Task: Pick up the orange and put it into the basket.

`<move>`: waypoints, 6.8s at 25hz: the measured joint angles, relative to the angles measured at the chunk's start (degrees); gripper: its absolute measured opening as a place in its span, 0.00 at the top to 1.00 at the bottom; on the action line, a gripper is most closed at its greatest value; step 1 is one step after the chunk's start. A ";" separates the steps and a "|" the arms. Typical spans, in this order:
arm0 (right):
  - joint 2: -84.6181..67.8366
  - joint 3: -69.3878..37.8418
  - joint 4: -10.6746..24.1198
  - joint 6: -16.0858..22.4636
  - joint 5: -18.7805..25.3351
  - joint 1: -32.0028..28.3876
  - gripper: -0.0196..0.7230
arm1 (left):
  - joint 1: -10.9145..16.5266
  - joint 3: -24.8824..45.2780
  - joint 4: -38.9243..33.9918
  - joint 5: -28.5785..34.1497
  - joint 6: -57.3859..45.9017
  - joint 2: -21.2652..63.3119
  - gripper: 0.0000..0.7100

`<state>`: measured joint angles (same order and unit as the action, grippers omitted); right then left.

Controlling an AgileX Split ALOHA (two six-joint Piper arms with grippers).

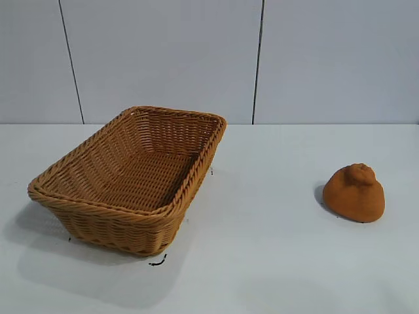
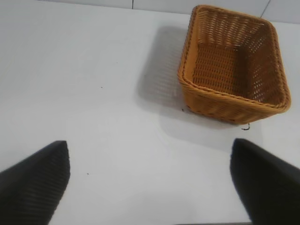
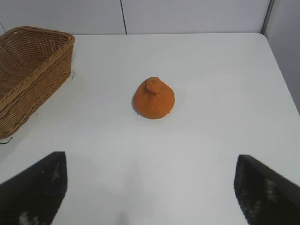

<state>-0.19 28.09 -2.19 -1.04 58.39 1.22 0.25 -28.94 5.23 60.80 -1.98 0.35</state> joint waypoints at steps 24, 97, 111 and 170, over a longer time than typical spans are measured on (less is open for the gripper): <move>0.00 0.00 0.00 0.00 -0.06 0.00 0.08 | 0.00 -21.86 -2.94 -18.39 3.77 -58.08 0.06; 0.00 0.00 0.00 0.00 -0.04 0.00 0.08 | -28.37 -31.64 -0.93 -25.82 -88.23 -109.00 0.07; 0.00 0.00 0.00 0.00 -0.04 0.00 0.08 | -28.37 -31.64 -0.93 -25.37 -92.30 -109.00 0.41; 0.00 0.00 0.15 0.00 -0.06 0.00 0.08 | -12.48 -62.67 11.80 -2.67 -6.23 -125.11 0.87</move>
<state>-0.19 28.09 -2.04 -1.04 58.33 1.22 -12.22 -91.61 17.03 58.12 -8.21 -124.76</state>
